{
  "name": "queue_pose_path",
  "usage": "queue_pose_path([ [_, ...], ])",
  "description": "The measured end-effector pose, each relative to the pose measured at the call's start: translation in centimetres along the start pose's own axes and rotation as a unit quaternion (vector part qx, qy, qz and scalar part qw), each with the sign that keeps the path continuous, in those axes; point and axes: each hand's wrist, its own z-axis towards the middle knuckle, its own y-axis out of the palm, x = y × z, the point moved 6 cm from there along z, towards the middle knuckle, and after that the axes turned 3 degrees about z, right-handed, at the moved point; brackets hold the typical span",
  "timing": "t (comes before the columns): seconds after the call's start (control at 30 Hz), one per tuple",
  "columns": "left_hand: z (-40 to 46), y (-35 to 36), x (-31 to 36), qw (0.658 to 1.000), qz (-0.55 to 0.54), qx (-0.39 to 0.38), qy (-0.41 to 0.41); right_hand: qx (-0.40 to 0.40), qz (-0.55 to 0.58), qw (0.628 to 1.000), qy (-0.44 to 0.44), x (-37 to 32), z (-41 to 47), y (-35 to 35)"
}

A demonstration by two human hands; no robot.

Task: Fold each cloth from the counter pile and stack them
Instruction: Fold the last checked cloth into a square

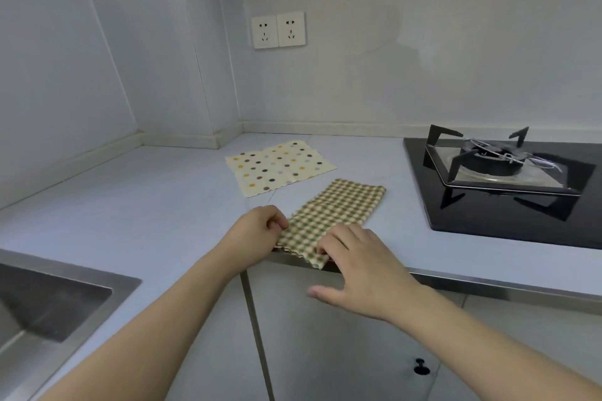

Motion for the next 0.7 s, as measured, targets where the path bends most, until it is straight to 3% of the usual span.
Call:
queue_pose_path([
  [0.23,-2.5,-1.3,-0.2,0.996,-0.048,0.052,-0.059,0.129,-0.069,0.988,-0.047,-0.3,-1.2,-1.2],
  [0.37,-4.0,-1.3,1.8,0.999,-0.002,-0.012,0.051,0.162,-0.090,0.978,-0.096,-0.6,-1.7,-2.1],
  [0.47,-5.0,0.3,2.9,0.977,0.123,-0.096,0.148,0.149,-0.100,0.977,-0.113,-0.4,-2.3,-2.0],
  [0.53,-5.1,0.9,2.9,0.963,0.180,-0.095,0.175,0.137,-0.101,0.979,-0.117,-0.2,-2.4,-1.8],
  [0.7,-4.7,0.1,2.3,0.975,0.113,-0.024,0.190,0.136,-0.084,0.979,-0.130,-0.1,-2.4,-1.8],
])
